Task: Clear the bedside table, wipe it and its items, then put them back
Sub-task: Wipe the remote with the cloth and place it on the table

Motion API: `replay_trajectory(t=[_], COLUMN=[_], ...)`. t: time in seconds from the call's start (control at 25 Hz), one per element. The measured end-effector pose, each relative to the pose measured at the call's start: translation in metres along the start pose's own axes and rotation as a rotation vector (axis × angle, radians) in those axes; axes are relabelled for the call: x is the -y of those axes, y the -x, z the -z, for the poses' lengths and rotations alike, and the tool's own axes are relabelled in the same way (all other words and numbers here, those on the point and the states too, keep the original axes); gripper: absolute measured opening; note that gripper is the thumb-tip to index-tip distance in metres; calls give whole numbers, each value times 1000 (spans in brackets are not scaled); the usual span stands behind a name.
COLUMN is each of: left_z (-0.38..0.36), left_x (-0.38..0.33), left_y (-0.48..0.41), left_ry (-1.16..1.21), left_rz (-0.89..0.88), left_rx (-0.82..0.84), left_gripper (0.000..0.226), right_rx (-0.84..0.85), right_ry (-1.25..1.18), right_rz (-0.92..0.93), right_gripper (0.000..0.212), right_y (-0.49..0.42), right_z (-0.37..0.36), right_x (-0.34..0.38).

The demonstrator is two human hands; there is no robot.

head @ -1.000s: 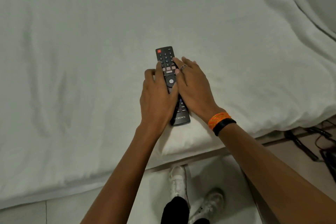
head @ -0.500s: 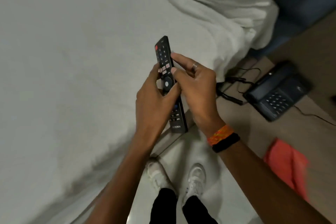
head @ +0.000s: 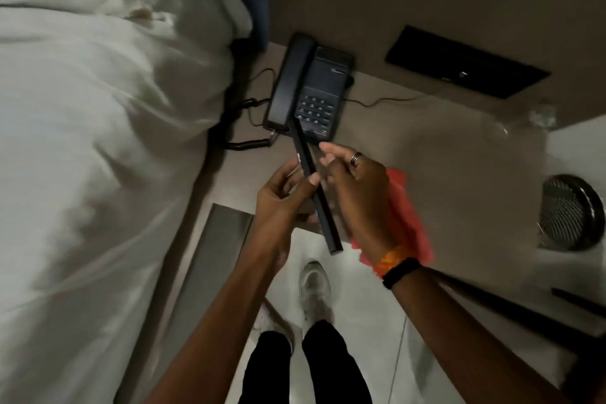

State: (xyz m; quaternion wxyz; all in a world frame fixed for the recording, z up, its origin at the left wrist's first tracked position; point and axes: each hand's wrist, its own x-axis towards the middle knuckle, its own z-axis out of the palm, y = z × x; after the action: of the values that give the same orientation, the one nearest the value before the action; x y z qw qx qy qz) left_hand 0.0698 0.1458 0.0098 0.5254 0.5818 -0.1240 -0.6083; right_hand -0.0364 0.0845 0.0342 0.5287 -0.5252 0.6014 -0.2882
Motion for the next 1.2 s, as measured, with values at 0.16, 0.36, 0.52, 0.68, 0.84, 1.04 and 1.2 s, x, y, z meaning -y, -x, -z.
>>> replay_trajectory(t=[0.16,0.36,0.52,0.68,0.84,1.04,1.2], left_z=[-19,-30,-44,-72,-92,-112,-126], left_x=[31,54,62,58,69,78,56], left_y=[-17,-33,-41,-43,-29,-12,-28], left_ry=[3,-89,-94,-65,27,-138,87], left_rz=[146,195,229,248,354,295,347], left_rx=[59,153,182,152,163,47,30], left_gripper=[40,38,38,44,41,26,32], right_rx=[-78,61,-110,17,1,-143,-98], right_ry=[820,1145,697,-157,-150,47,120], right_rz=[35,58,73,-282,-116,-203,-144], right_gripper=[45,46,34,38,73,92,73], right_y=[-10,-13,-43,-24,17,-68,-45], right_z=[50,72,81,79,35,73,66], right_x=[-91,-155,-148,-113,-108,-113,-89])
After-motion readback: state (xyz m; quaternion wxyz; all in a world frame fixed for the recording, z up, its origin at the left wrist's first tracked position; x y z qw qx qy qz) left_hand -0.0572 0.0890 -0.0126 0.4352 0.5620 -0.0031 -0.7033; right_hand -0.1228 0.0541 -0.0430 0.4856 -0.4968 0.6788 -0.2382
